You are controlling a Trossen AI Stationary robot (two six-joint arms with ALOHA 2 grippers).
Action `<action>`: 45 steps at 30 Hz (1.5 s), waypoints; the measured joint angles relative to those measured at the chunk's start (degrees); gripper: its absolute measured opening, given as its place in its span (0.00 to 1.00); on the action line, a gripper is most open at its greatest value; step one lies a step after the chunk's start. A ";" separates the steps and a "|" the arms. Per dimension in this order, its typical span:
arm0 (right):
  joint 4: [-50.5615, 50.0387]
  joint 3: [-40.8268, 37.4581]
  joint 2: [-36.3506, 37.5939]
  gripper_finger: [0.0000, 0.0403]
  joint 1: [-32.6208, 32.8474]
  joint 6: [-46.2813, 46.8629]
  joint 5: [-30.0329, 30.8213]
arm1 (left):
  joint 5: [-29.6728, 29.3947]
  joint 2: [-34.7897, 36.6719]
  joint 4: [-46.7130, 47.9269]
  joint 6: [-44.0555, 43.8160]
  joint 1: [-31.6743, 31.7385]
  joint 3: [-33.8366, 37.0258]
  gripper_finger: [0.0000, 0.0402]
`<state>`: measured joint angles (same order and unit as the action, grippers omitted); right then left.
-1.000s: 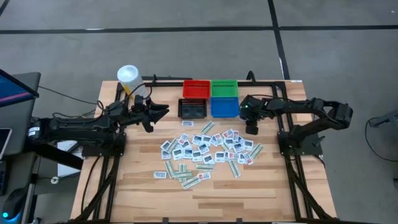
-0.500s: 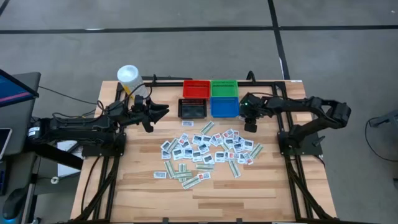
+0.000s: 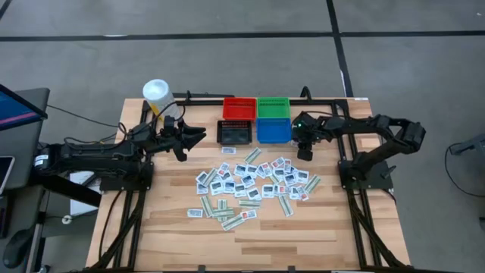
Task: Pick & Place First Aid Supplies
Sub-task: Put the ointment pack into the green basket
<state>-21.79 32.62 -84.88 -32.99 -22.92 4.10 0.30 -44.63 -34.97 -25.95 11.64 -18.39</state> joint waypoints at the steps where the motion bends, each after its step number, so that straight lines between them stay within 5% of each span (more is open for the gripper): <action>1: -0.04 0.00 0.00 0.30 -0.02 0.02 -0.15 | 0.00 0.01 -0.01 0.00 0.00 0.00 0.35; 19: -2.01 0.23 -0.11 0.01 0.02 -0.01 -0.29 | 0.00 0.00 -0.01 0.01 0.00 0.00 0.35; 29: -14.38 7.74 -0.61 0.01 -0.07 -0.27 -0.41 | 0.00 0.00 -0.01 0.01 0.00 0.00 0.35; 45: -31.20 16.19 -0.33 0.00 -0.06 -4.06 -11.84 | 0.20 0.01 0.00 0.01 0.00 0.00 0.35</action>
<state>-52.99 48.81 -85.21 -33.06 -26.97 -7.74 0.50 -44.62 -34.97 -25.93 11.64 -18.39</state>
